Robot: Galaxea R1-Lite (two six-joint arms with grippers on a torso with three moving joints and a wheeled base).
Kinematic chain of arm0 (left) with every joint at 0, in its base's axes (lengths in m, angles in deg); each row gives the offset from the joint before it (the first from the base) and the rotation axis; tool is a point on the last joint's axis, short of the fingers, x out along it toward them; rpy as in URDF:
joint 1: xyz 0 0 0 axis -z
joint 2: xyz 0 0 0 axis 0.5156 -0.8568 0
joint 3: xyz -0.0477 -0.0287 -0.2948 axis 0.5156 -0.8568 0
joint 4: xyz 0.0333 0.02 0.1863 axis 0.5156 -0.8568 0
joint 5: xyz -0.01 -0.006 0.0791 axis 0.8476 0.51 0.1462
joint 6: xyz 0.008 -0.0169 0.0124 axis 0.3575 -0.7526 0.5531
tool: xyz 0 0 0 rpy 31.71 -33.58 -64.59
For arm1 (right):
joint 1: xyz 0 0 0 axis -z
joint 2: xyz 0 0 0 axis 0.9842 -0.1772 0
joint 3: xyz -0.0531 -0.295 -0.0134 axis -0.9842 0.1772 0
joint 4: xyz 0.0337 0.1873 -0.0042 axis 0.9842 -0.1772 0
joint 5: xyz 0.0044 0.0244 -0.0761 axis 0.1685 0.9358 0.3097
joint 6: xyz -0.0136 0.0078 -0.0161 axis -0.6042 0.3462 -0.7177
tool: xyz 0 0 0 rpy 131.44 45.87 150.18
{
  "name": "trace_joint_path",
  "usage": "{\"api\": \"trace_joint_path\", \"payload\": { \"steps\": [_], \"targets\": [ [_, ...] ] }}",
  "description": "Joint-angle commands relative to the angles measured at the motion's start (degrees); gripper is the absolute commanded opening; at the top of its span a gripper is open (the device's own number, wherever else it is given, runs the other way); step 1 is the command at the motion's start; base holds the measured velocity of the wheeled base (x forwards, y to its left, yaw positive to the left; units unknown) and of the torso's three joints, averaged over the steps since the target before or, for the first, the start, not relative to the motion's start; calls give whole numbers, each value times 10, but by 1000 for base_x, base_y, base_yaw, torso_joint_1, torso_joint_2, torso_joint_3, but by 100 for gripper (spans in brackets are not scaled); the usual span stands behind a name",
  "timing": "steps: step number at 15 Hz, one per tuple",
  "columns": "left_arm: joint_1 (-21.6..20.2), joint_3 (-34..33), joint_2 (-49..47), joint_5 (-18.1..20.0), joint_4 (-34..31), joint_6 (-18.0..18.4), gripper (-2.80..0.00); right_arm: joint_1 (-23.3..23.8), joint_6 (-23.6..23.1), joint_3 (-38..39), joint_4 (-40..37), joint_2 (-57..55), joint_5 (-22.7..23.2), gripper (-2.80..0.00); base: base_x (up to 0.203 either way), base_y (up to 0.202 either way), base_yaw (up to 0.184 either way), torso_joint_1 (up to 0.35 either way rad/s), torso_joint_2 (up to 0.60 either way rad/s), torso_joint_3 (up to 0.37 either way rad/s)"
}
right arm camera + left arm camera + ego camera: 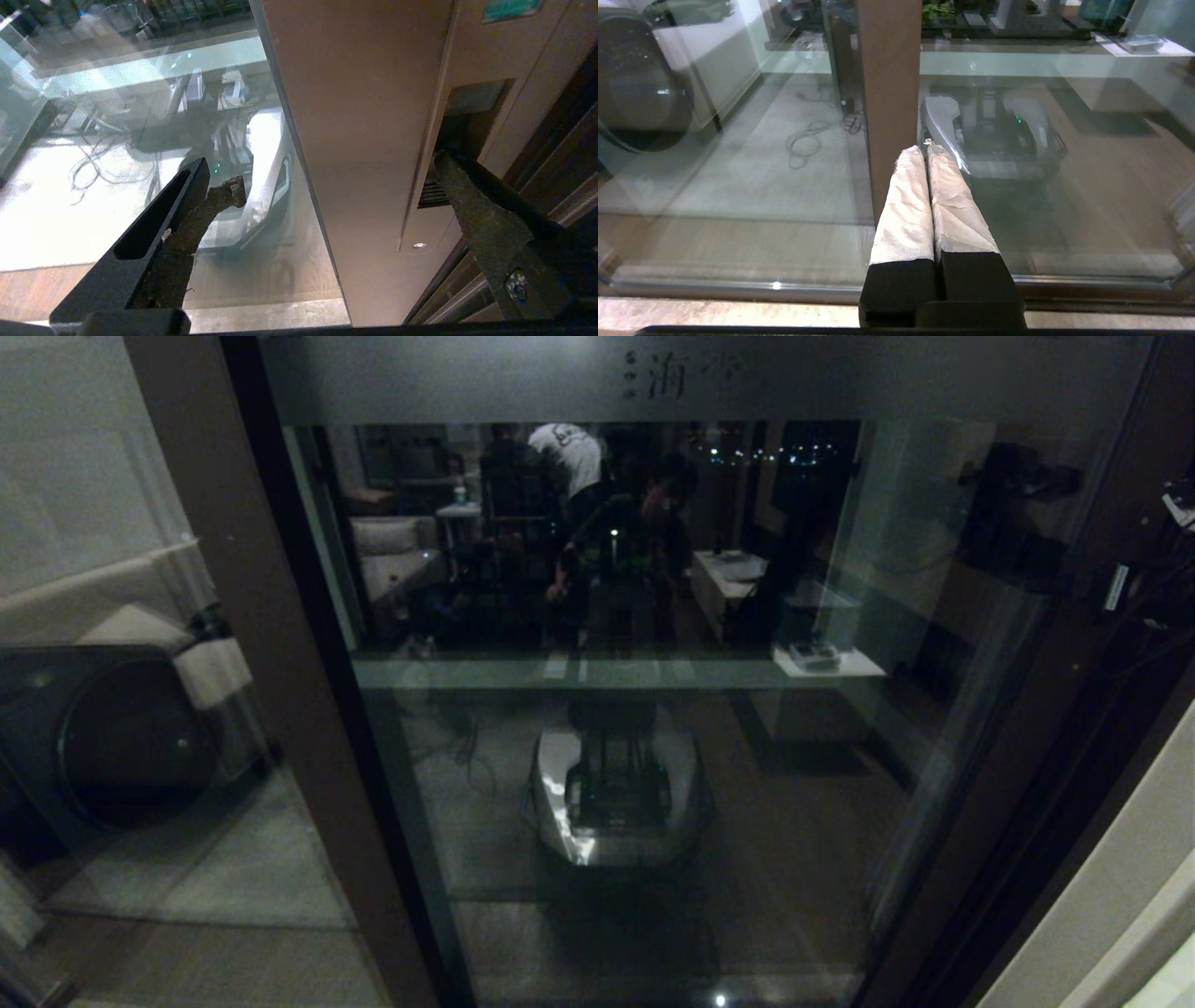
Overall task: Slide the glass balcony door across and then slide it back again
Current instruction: Open the slid door
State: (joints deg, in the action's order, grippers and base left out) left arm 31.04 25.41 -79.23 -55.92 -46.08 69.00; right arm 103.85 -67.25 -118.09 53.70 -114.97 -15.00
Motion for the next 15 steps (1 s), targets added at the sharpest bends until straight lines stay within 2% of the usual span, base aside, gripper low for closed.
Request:
{"api": "trace_joint_path", "payload": {
  "steps": [1,15],
  "targets": [
    [0,0,0,0,0,0,-280,-5,2,4,0,-1,0,0,0,0,0,0,0,0],
    [0,0,0,0,0,0,-280,-26,4,35,0,20,2,0,0,0,0,0,0,0]
  ]
}}
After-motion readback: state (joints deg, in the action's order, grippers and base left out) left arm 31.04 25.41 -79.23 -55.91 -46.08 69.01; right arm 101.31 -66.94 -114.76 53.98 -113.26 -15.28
